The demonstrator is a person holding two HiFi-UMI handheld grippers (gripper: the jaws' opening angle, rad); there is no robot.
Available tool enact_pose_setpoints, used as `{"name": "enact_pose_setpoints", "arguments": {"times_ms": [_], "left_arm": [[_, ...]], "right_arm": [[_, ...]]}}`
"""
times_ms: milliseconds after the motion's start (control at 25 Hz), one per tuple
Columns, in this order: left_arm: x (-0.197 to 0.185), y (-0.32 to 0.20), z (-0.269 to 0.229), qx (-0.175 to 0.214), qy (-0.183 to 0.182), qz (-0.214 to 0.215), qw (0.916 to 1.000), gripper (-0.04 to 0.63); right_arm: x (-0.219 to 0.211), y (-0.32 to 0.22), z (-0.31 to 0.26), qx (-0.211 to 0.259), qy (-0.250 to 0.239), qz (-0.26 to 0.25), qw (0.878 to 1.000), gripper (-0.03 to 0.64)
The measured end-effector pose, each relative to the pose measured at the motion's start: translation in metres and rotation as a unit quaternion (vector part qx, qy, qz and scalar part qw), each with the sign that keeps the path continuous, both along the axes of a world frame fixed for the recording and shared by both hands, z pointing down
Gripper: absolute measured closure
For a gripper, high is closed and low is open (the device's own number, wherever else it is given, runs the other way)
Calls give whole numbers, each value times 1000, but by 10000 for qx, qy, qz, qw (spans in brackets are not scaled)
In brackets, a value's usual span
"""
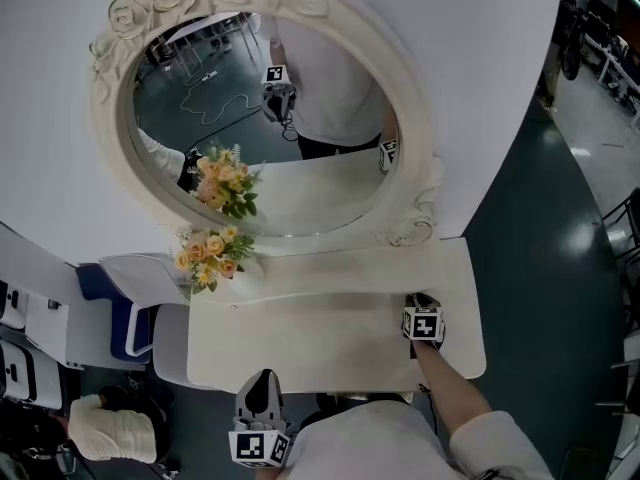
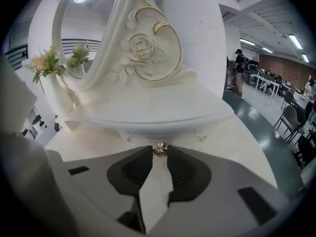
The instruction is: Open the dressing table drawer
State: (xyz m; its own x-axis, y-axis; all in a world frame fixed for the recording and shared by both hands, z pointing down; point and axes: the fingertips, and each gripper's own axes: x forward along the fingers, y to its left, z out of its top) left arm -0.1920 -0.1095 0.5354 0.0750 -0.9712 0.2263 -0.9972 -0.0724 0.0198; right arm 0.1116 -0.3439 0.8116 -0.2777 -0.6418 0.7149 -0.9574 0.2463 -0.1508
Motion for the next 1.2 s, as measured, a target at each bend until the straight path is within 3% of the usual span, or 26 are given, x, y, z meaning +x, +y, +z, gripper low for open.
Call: {"name": "enact_pose_setpoints", "arguments": {"times_ms": [1200], "left_arm": [[8,11,2,38,147,83,9999,571]], "right_arm": [[8,48,-2,-54,11,-40,10000,517]]}}
